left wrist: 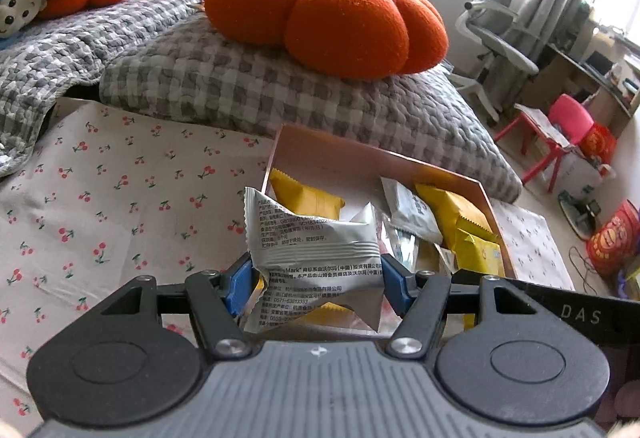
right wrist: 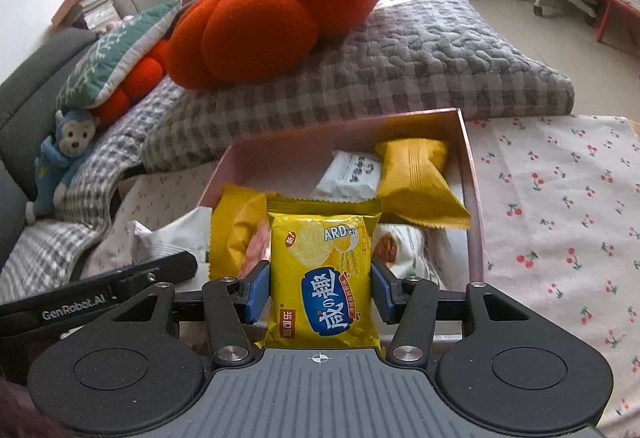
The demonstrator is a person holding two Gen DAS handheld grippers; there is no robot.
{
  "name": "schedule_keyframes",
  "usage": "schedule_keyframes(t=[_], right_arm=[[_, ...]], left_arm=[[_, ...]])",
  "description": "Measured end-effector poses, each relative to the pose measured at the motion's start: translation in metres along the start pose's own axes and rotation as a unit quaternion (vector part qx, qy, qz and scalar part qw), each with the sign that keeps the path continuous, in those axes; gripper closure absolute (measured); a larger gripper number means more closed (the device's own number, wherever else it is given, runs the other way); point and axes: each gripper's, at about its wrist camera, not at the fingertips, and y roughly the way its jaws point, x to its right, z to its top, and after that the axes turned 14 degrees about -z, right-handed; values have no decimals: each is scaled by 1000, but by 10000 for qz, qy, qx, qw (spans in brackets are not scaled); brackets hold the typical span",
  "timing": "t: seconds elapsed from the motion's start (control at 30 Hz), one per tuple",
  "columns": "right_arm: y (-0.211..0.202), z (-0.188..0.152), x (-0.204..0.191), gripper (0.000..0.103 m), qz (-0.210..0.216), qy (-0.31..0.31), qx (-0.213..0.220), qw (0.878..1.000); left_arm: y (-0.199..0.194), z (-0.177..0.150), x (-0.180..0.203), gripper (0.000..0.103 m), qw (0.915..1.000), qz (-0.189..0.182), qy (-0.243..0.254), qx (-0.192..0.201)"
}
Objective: Organize snacks
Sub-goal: 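Lower the packets into the box and open both grippers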
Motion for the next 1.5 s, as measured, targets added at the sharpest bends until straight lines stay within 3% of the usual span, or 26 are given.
schedule_keyframes(t=[0.37, 0.9, 1.1, 1.5], right_arm=[[14, 5, 11, 52, 149, 168, 237, 9995], [12, 7, 20, 51, 274, 160, 302, 9990], [11, 7, 20, 41, 228, 146, 273, 9993], [-8, 4, 16, 29, 113, -82, 312, 9994]], left_arm=[[27, 25, 4, 41, 9992, -113, 148, 346], [62, 30, 6, 42, 9992, -66, 159, 364], [56, 29, 7, 28, 9990, -93, 209, 377], [29, 21, 16, 20, 9990, -109, 328, 269]])
